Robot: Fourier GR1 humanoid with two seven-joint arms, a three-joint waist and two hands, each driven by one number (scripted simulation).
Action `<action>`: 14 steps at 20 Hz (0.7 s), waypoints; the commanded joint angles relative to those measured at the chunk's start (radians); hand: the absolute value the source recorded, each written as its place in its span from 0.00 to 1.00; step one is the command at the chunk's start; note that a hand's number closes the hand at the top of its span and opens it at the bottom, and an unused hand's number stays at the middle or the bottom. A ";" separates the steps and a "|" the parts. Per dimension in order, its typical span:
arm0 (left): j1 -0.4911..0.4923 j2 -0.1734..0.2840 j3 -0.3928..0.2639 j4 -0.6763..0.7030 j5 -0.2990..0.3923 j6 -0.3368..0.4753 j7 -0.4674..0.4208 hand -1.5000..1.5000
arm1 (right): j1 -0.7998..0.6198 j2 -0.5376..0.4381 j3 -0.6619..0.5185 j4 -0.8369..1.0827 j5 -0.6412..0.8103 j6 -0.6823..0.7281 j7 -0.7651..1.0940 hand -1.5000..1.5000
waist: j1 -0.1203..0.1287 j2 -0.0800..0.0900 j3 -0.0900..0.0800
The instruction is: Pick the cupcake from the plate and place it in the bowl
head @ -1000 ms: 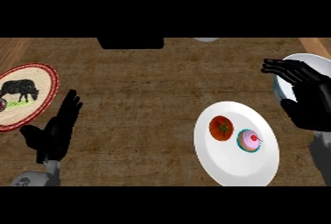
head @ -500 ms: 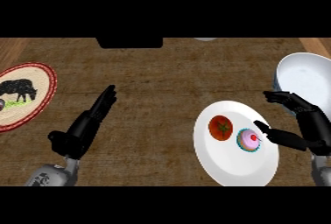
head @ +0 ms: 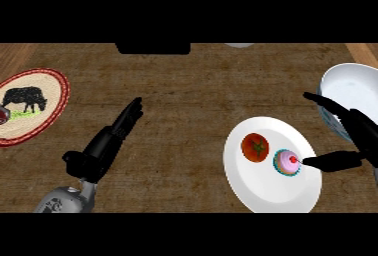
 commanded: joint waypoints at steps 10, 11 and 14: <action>-0.007 -0.032 -0.002 0.049 -0.029 -0.011 -0.027 0.50 | -0.261 -0.116 0.137 -0.102 -0.251 0.643 0.656 0.00 | 0.007 0.003 0.000; 0.035 -0.031 -0.031 -0.022 -0.047 0.000 -0.013 0.50 | -0.253 -0.105 0.138 -0.127 -0.279 0.652 0.718 0.00 | 0.006 -0.001 0.001; -0.042 -0.032 0.035 0.027 -0.018 -0.017 0.041 0.50 | -0.313 -0.018 0.171 -0.150 -0.319 0.671 0.878 0.00 | -0.001 0.001 0.001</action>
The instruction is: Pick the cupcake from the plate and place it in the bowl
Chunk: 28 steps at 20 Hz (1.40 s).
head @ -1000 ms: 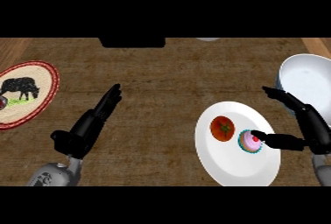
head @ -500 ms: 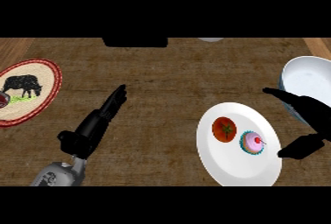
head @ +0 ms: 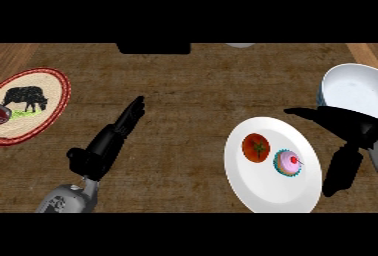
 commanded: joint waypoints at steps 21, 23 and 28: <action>0.007 -0.080 0.094 -0.021 -0.079 -0.071 0.046 0.50 | 0.170 0.224 0.065 -0.190 0.398 -0.058 0.083 0.00 | -0.011 0.001 0.003; -0.027 -0.093 0.100 -0.010 -0.095 -0.073 0.065 0.50 | 0.139 0.214 0.034 -0.171 0.419 -0.019 0.078 0.00 | -0.011 0.001 0.003; 0.116 -0.098 0.057 -0.112 -0.132 -0.087 0.040 0.50 | 0.213 0.227 0.032 -0.086 0.562 -0.084 -0.052 0.00 | -0.004 0.000 0.003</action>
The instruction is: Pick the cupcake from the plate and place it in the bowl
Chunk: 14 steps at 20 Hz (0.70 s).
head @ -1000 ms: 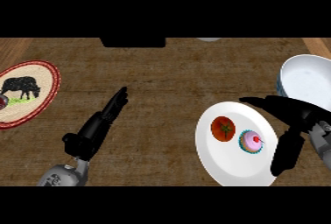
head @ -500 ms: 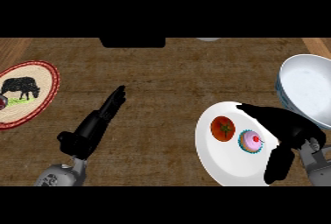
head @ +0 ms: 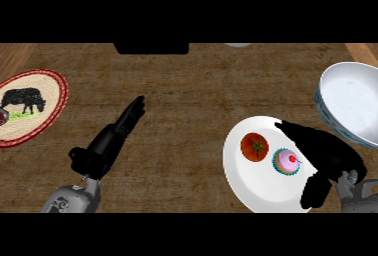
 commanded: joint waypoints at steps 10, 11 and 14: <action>-0.008 -0.056 0.067 -0.001 -0.046 -0.048 0.022 0.50 | 0.031 0.117 -0.068 0.205 0.219 -0.007 -0.181 0.00 | 0.001 0.001 0.000; -0.035 -0.040 0.104 0.007 -0.007 -0.084 0.043 0.50 | 0.071 0.092 -0.096 0.146 0.202 0.021 -0.174 0.00 | -0.002 0.000 0.000; 0.029 -0.032 0.094 0.012 -0.051 -0.089 -0.024 0.50 | -0.029 0.111 -0.139 0.291 0.228 0.006 -0.258 0.00 | 0.004 0.001 0.000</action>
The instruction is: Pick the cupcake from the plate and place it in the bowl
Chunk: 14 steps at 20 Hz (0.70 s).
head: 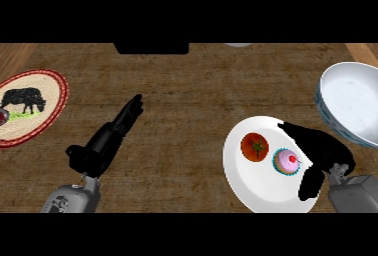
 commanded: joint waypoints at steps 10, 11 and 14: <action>0.079 -0.074 -0.044 -0.051 -0.087 0.013 -0.018 0.50 | -0.017 0.081 -0.020 0.093 0.159 -0.131 -0.214 1.00 | 0.000 -0.001 0.000; 0.002 -0.050 0.013 -0.053 -0.033 -0.028 0.049 0.50 | -0.053 0.094 -0.031 0.212 0.195 -0.185 -0.270 1.00 | 0.002 0.000 0.000; 0.031 -0.055 0.004 -0.100 -0.067 -0.026 0.069 0.50 | -0.042 0.111 -0.052 0.161 0.213 -0.141 -0.263 1.00 | 0.001 -0.001 0.000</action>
